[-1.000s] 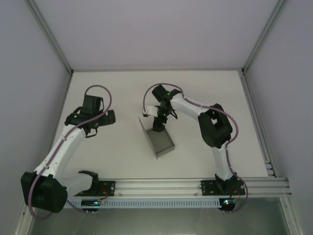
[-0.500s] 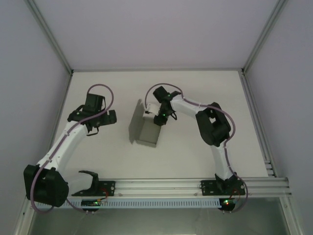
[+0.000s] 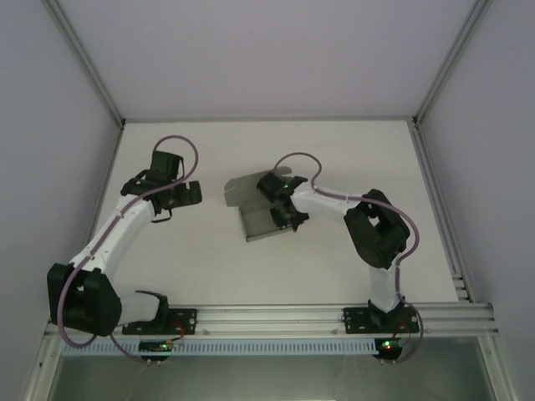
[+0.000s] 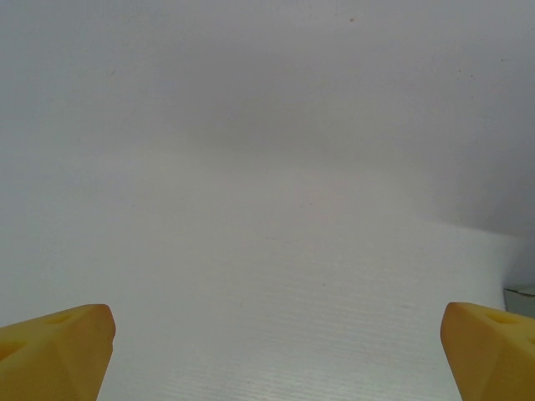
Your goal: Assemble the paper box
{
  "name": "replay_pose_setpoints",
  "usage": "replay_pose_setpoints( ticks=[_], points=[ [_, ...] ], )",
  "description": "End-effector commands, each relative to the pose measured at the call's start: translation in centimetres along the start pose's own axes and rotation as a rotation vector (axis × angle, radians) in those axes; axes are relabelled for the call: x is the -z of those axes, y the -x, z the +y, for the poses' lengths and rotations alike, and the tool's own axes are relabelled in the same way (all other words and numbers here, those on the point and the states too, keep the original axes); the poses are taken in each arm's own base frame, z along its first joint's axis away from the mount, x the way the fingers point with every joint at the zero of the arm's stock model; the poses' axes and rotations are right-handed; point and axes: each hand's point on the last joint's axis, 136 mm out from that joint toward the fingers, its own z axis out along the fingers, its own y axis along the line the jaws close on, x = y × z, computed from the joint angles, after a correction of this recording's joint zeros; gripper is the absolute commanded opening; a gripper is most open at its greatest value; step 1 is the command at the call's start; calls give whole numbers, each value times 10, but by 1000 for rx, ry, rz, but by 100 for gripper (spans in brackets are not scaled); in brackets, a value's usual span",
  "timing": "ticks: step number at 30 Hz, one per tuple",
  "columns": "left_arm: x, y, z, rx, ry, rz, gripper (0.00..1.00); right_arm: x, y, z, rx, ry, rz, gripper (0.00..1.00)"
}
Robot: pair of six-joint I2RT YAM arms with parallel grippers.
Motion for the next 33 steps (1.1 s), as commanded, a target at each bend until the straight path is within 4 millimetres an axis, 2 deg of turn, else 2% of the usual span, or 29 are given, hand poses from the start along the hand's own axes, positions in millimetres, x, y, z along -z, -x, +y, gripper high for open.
replay_pose_setpoints(
  ticks=[1,6,9,12,16,19,20,22,25,26,27,29,31,33],
  points=[
    [3,12,-4,27,-22,-26,99,17,-21,0,-179,-63,15,30],
    [3,10,-10,16,-63,-29,99,31,-22,20,-193,5,-21,34],
    [6,8,-17,-6,-111,-38,99,37,-18,5,-198,-20,-53,36],
    [14,6,-33,-71,-213,-61,100,59,-5,-3,-147,-24,-142,45],
    [39,25,-63,-204,-364,-227,99,97,12,-17,-18,9,-248,61],
    [71,32,-99,-358,-573,-348,100,123,33,-30,126,62,-358,86],
    [80,31,-111,-419,-644,-380,100,132,39,-28,212,121,-394,99],
    [86,28,-127,-525,-713,-408,99,147,49,-23,350,219,-450,99],
    [79,23,-144,-655,-752,-373,99,161,67,-21,484,313,-528,99],
    [75,20,-150,-702,-768,-344,99,160,69,-18,548,342,-533,99],
    [71,16,-154,-737,-780,-315,100,156,69,-14,618,366,-529,99],
    [62,6,-162,-816,-824,-271,99,138,68,-10,734,389,-489,91],
    [54,-2,-167,-874,-845,-234,95,120,75,-14,739,386,-432,80],
    [45,-7,-168,-901,-838,-196,86,111,77,-15,729,413,-366,71]
  ],
)
